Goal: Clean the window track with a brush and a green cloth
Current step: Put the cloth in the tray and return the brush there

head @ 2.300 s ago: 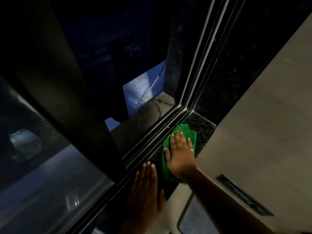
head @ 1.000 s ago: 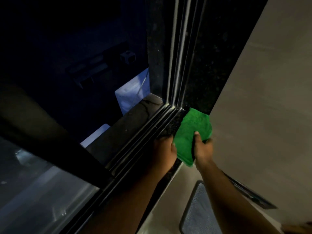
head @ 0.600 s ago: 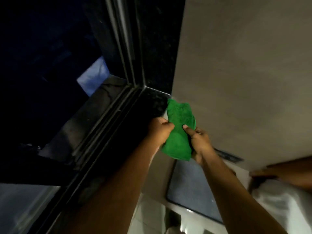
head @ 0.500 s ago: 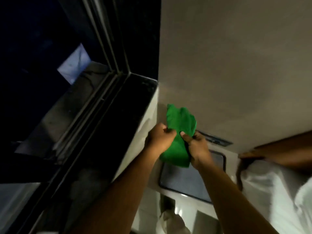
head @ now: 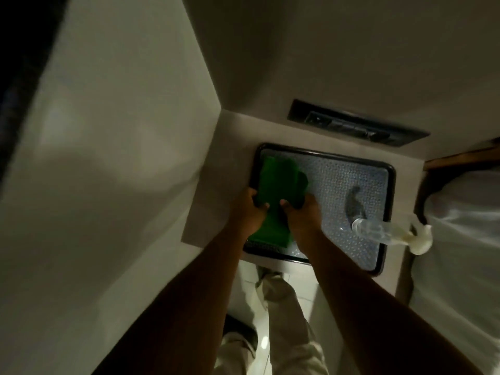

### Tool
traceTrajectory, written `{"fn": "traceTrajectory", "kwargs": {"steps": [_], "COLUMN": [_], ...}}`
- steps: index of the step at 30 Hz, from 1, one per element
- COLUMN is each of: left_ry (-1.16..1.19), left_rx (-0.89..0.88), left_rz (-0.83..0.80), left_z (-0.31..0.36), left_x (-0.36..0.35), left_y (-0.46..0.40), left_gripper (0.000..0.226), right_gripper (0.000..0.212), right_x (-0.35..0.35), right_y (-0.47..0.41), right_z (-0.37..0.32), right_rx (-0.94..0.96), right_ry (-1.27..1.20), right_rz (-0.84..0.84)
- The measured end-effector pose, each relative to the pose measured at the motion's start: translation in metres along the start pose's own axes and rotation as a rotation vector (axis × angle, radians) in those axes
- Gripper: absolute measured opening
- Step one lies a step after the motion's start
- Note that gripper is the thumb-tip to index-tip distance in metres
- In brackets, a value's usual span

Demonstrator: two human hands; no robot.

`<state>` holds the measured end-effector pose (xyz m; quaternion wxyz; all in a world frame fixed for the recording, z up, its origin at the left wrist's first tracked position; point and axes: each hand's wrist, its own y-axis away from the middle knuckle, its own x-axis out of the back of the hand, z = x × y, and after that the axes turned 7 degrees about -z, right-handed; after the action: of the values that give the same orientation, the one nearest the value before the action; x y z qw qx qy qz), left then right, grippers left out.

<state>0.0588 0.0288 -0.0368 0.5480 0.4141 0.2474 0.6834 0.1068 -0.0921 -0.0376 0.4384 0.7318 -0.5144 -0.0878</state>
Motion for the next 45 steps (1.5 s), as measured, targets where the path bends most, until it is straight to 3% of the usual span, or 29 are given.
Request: {"fn": "traceTrajectory", "kwargs": {"steps": [5, 11, 17, 18, 24, 28, 32, 38, 45], "left_ry": [-0.239, -0.304, -0.444, -0.449, -0.265, -0.377, -0.348, -0.18, 0.016], "left_rx": [0.048, 0.053, -0.18, -0.228, -0.466, -0.294, -0.006, 0.031, -0.01], "left_rz": [-0.059, 0.053, 0.125, 0.14, 0.481, 0.748, 0.772, 0.769, 0.827], "left_z": [-0.019, 0.01, 0.046, 0.048, 0.004, -0.059, -0.107, -0.108, -0.108], "left_x": [0.007, 0.041, 0.079, 0.087, 0.141, 0.188, 0.209, 0.194, 0.19], "left_y": [-0.001, 0.088, 0.227, 0.254, 0.418, 0.492, 0.5, 0.473, 0.449], "left_gripper": [0.048, 0.04, 0.026, 0.029, 0.021, 0.028, 0.025, 0.034, 0.023], "right_gripper": [0.052, 0.055, 0.026, 0.028, 0.026, 0.034, 0.042, 0.048, 0.047], "right_x": [-0.006, 0.011, -0.001, -0.005, -0.042, -0.071, -0.101, -0.112, -0.131], "right_y": [-0.021, 0.042, 0.157, 0.18, 0.326, 0.42, 0.449, 0.458, 0.438], "right_z": [0.019, -0.023, -0.072, -0.079, -0.089, -0.087, -0.084, -0.087, -0.085], "right_rx": [-0.098, -0.055, 0.089, 0.141, 0.317, 0.429, 0.491, 0.5, 0.403], "right_ry": [0.187, 0.261, 0.155, 0.14, 0.007, -0.089, -0.014, 0.193, 0.115], "right_rz": [-0.092, -0.053, -0.064, -0.054, -0.071, -0.164, -0.238, -0.243, -0.304]}}
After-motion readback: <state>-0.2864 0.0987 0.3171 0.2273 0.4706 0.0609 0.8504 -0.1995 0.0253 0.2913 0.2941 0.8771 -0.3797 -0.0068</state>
